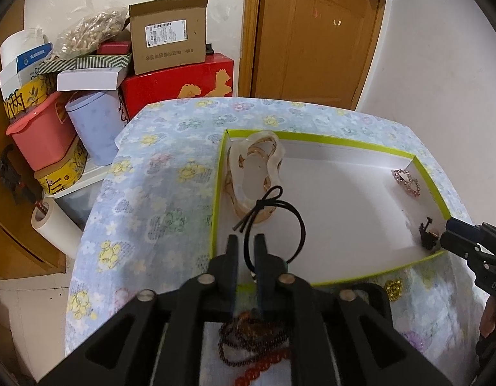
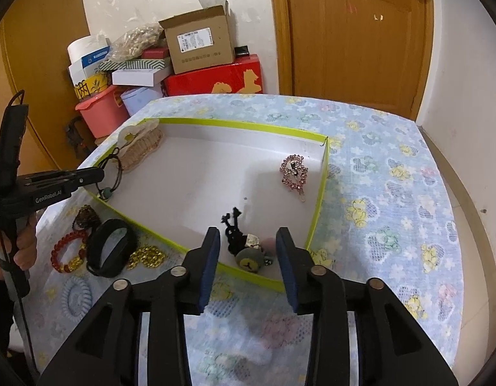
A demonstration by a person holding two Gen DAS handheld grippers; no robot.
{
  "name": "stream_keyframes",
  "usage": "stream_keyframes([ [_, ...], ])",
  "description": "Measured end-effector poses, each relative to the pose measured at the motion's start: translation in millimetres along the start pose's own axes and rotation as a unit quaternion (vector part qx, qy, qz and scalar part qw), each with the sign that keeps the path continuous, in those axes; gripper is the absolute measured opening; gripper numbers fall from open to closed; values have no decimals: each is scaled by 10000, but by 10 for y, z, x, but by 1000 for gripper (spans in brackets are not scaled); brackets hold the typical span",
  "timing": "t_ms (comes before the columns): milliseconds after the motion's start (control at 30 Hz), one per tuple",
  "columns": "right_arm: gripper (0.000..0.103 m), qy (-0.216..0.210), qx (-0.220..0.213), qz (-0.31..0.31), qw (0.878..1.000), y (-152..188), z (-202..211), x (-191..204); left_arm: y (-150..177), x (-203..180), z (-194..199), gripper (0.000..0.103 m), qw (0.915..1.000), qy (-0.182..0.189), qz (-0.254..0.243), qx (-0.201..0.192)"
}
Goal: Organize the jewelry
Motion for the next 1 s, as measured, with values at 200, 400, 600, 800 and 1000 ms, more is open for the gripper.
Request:
stream_keyframes([
  [200, 38, -49, -145, -133, 9998, 71, 232, -2, 79, -39, 218, 18, 9999, 57, 32, -134],
  [400, 38, -109, -315, -225, 9992, 213, 530, 45, 230, -70, 450, 18, 9997, 123, 61, -191],
  [600, 38, -181, -364, -320, 9987, 441, 796, 121, 488, -51, 684, 18, 9994, 159, 194, -227],
  [800, 38, -362, -314, -320, 9983, 654, 945, 214, 777, -26, 874, 18, 9992, 147, 295, -213],
  [1000, 38, -511, -196, -260, 9982, 806, 1006, 341, 971, -38, 985, 18, 9993, 144, 279, -190],
])
Point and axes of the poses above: each gripper's, at about its wrist camera, not at the fingertips, and z roughly against the way its jaws point, x to its left, y to its underside, the point moved 1 cm from there along -z, roughly the way its jaws point, and after that the axes turned 11 degrees about y, right-handed, at the moved point
